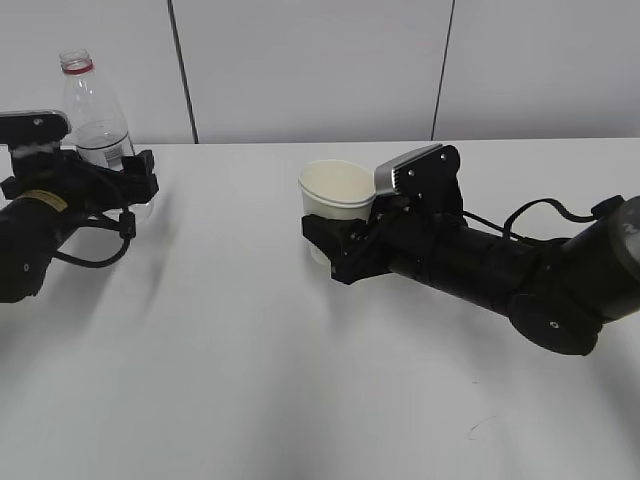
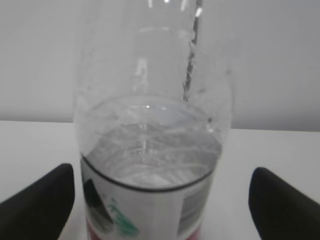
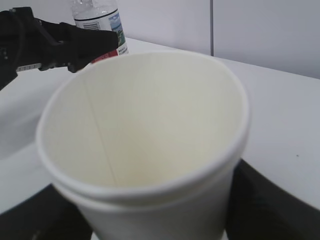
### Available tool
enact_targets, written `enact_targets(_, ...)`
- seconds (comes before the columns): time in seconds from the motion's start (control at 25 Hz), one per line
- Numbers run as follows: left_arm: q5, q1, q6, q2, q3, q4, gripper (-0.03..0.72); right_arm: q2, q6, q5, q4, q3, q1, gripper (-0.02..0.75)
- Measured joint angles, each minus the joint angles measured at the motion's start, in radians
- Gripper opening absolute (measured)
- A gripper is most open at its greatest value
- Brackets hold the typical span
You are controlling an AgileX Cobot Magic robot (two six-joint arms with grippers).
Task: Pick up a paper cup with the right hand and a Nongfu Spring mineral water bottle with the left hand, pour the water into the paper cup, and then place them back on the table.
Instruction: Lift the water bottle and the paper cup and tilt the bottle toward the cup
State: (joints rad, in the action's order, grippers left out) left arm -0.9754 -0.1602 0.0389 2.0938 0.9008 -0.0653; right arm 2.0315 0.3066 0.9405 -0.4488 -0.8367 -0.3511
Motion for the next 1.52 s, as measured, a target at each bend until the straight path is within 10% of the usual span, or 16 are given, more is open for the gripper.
enact_targets(0.8, 0.036, 0.036, 0.001, 0.152, 0.183, 0.053, 0.589, 0.0, 0.002, -0.002, 0.0, 0.0, 0.0, 0.494)
enact_targets(1.16, -0.013, 0.036, 0.001, 0.16, 0.183, 0.052, 0.403, 0.0, 0.002, -0.004, 0.0, 0.0, 0.0, 0.494)
enact_targets(1.52, -0.015, 0.038, 0.001, 0.16, 0.183, 0.134, 0.386, 0.0, 0.002, -0.005, -0.005, 0.0, 0.0, 0.494)
